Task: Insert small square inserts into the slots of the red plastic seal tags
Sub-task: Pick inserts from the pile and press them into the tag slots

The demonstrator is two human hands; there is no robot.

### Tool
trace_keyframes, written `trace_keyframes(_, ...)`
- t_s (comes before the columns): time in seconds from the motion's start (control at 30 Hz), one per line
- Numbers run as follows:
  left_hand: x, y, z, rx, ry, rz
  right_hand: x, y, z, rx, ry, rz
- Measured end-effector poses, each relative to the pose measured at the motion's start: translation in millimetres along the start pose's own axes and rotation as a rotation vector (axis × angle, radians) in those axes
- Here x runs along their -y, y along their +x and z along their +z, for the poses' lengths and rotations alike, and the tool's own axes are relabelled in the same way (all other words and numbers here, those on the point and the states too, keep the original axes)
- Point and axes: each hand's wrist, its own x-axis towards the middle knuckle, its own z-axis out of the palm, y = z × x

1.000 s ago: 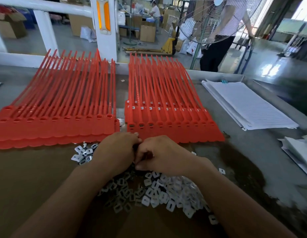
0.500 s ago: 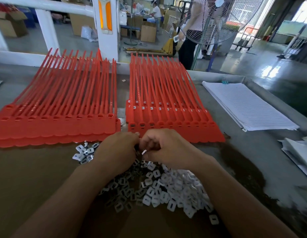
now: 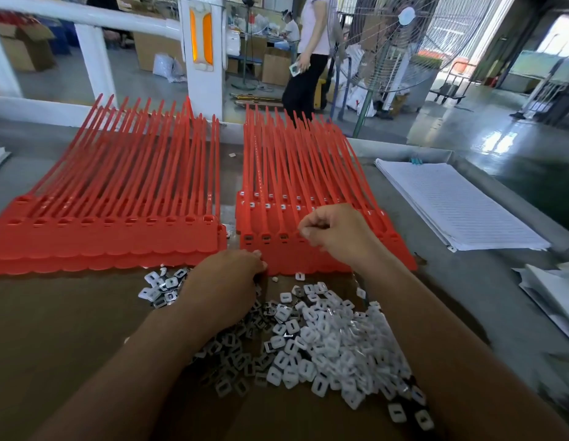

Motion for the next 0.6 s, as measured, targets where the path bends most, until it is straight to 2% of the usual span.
trace_keyframes(0.27, -1, -2, -1, -0.006, 0.005, 0.001, -14, 24, 5, -0.007, -0.062, 0.107)
trace_keyframes(0.6, -2, -2, -2, 0.011, 0.054, 0.009, -21, 28, 16, 0.032, -0.155, 0.087)
